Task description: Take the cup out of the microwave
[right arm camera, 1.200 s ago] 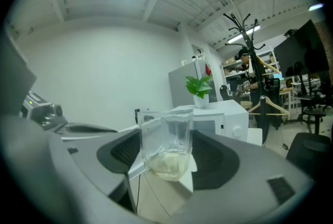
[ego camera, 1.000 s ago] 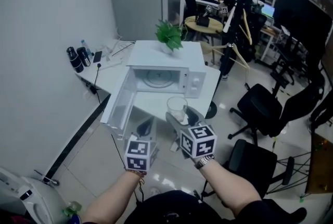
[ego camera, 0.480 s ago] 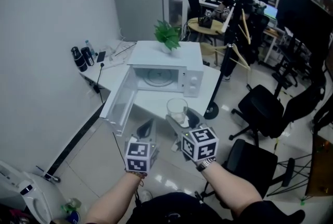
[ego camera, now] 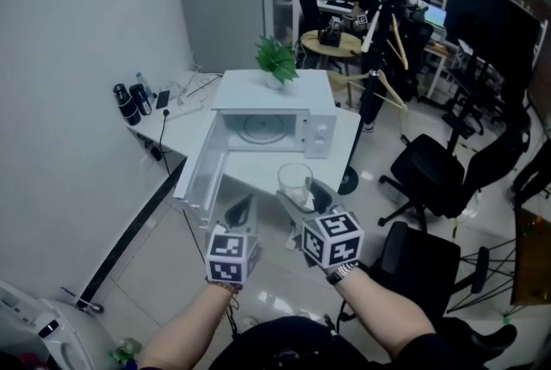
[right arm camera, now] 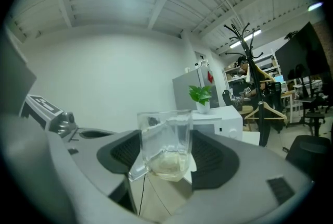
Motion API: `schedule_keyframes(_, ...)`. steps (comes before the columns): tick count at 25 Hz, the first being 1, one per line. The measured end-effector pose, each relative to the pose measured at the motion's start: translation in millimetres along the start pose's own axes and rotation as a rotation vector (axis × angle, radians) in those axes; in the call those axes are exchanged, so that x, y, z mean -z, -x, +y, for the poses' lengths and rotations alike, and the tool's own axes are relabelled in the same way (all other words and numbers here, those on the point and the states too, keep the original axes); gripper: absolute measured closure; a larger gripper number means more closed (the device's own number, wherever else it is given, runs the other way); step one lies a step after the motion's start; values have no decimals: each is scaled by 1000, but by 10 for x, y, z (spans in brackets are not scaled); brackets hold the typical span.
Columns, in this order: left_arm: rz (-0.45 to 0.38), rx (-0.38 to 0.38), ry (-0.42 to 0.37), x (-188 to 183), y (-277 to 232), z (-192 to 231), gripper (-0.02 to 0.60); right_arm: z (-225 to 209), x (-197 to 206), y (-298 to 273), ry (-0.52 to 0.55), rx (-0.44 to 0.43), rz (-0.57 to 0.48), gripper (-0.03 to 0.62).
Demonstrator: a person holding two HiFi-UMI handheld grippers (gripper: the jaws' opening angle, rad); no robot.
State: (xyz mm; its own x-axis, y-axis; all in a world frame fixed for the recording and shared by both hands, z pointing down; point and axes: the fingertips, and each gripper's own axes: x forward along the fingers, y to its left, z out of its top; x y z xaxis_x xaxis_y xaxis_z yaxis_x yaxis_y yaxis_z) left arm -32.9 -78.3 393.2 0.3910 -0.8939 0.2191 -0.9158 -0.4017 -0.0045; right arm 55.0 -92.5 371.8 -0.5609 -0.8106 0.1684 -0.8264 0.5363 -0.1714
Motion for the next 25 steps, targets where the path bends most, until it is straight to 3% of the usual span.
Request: schedule_keyframes(25,2,18,-1,32,97,152,584,198,-1,-83,5,16,5,261)
